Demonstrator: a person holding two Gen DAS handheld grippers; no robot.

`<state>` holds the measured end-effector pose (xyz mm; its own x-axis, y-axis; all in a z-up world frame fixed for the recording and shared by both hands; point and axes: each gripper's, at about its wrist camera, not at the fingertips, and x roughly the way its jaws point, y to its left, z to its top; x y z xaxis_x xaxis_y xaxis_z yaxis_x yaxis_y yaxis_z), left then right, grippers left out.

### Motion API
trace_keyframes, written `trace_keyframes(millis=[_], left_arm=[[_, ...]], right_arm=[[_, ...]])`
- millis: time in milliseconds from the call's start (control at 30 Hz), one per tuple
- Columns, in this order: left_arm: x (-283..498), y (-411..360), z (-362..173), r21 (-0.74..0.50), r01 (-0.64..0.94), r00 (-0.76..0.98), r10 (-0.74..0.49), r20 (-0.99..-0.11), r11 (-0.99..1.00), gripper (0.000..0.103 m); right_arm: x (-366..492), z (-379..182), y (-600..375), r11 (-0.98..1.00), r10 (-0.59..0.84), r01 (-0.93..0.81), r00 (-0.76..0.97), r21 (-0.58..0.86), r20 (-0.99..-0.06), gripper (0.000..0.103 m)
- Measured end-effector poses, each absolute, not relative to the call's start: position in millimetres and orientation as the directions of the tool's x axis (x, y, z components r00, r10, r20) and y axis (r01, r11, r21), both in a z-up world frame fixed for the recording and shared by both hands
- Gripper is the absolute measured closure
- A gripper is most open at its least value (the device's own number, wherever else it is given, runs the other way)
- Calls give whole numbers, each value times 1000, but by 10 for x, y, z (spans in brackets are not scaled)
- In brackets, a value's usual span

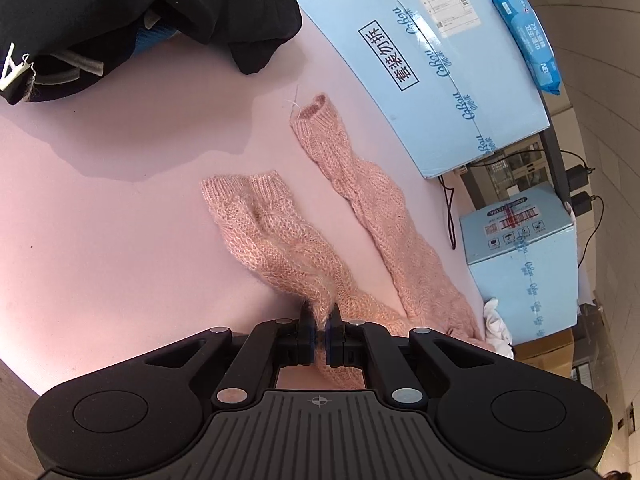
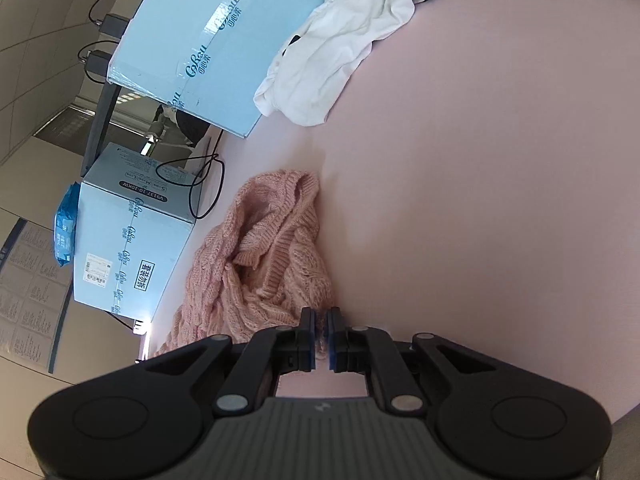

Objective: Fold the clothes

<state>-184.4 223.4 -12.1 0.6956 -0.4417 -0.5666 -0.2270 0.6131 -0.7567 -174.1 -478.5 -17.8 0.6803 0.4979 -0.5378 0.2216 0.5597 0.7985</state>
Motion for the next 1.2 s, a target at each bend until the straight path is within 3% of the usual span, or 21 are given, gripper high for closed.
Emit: trace_keyframes(millis=[300, 433, 467, 533, 600, 633, 800, 867, 1033, 1100, 1200], left_arm=[[-1919, 2148, 193, -702, -175, 708, -408, -577, 690, 97], [-1871, 2188, 20, -712, -240, 652, -434, -622, 660, 92], [-1897, 2220, -17, -736, -243, 655, -453, -604, 632, 89], [-1945, 2270, -46, -777, -233, 661, -492, -567, 584, 70], [-2017, 2282, 20, -805, -188, 657, -537, -529, 563, 27], [-2044, 2261, 82, -796, -167, 651, -541, -532, 582, 21], [-2207, 2044, 437, -731, -39, 650, -539, -537, 681, 13], [-2186, 1911, 421, -763, -21, 623, -588, -516, 646, 12], [-1964, 1490, 202, -765, -19, 481, -665, -571, 644, 12], [-1869, 1414, 163, -773, 14, 456, -692, -560, 635, 2], [-1762, 1348, 142, -784, 8, 437, -707, -556, 621, 0]], right_arm=[[-1980, 240, -4771, 621, 439, 111, 771, 776, -462, 97], [-1930, 160, -4766, 601, 495, 119, 721, 791, -484, 85], [-1914, 95, -4775, 561, 543, 123, 691, 819, -477, 77], [-1925, 8, -4740, 499, 599, 148, 653, 854, -463, 53], [-1950, -55, -4689, 450, 623, 193, 632, 872, -461, 42], [-1961, -80, -4666, 429, 628, 213, 628, 878, -459, 38], [-1947, -148, -4557, 361, 593, 278, 668, 890, -449, 34], [-1900, -164, -4481, 360, 562, 283, 695, 889, -448, 34], [-1826, -143, -4286, 411, 487, 284, 735, 866, -472, 34], [-1826, -128, -4235, 441, 460, 280, 745, 853, -483, 35], [-1837, -129, -4208, 460, 432, 278, 760, 843, -486, 39]])
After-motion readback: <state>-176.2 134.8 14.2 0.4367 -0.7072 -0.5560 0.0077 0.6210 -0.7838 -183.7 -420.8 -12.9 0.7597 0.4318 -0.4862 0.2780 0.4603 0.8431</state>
